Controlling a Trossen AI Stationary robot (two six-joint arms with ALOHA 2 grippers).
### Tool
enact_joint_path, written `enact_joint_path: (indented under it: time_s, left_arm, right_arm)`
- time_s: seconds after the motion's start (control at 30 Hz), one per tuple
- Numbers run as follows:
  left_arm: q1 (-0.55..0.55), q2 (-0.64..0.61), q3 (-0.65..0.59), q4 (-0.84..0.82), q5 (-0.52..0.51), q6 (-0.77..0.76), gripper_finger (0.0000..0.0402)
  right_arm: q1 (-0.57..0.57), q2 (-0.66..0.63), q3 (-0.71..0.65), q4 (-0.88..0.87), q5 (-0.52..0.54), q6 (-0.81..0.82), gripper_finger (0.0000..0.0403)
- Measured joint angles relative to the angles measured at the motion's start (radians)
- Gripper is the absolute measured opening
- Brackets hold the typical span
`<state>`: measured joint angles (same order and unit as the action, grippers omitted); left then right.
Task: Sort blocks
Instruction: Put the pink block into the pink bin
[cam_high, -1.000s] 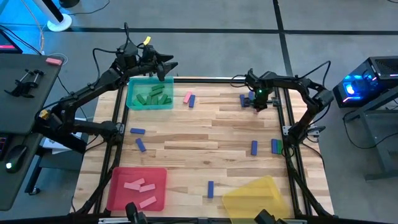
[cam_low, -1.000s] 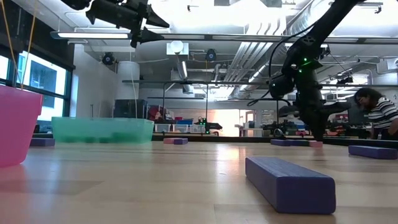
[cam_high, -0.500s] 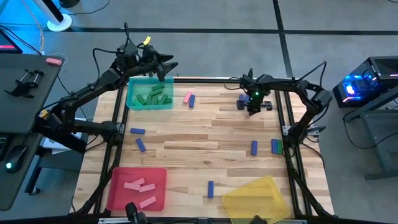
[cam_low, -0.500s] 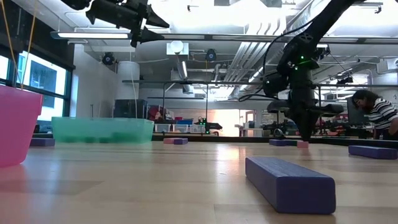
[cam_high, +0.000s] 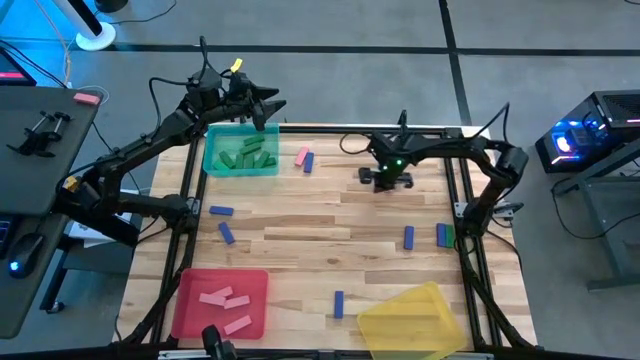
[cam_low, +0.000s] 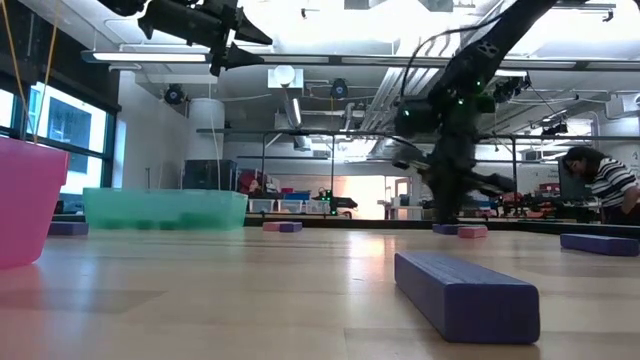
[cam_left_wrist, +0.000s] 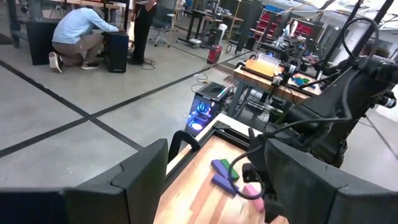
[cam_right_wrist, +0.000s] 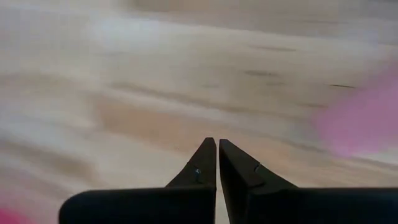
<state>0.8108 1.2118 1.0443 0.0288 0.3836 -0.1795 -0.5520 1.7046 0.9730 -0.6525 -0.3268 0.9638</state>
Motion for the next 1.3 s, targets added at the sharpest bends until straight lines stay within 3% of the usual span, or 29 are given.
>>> enact_joint_path:
  time_s: [0.1,0.23,0.43,0.5,0.7,0.87,1.03,1.17,1.3]
  left_arm:
    - [0.000,0.000,0.000,0.000,0.000,0.000,0.0257]
    - [0.000,0.000,0.000,0.000,0.008,0.000,0.0257]
    - [0.000,0.000,0.000,0.000,0.008,0.000,0.0257]
    - [0.000,0.000,0.000,0.000,0.008,0.000,0.0257]
    - [0.000,0.000,0.000,-0.001,0.008,-0.020,0.0257]
    - [0.000,0.000,0.000,-0.005,0.008,-0.028,0.0257]
    - [0.000,0.000,0.000,-0.003,0.008,-0.027,0.0257]
    - [0.000,0.000,0.000,-0.003,0.008,-0.027,0.0257]
    - [0.000,0.000,0.000,-0.005,0.008,-0.027,0.0257]
  right_arm:
    - [0.017,-0.038,0.014,0.056,-0.028,-0.001,0.0000]
    - [0.022,-0.123,0.035,-0.001,0.038,-0.019,0.0000]
    - [-0.013,-0.244,0.041,-0.227,0.336,0.064,0.0000]
    - [-0.049,-0.245,0.040,-0.272,0.384,0.075,0.0000]
    - [-0.069,-0.118,0.040,-0.289,0.369,0.041,0.0000]
    - [0.056,-0.059,0.039,-0.218,0.303,0.011,0.0000]
    - [0.099,-0.077,0.039,-0.188,0.382,0.089,0.0000]
    - [0.109,-0.081,0.039,-0.262,0.478,0.138,0.0000]
    - [0.083,-0.039,0.039,-0.282,0.501,0.156,0.0000]
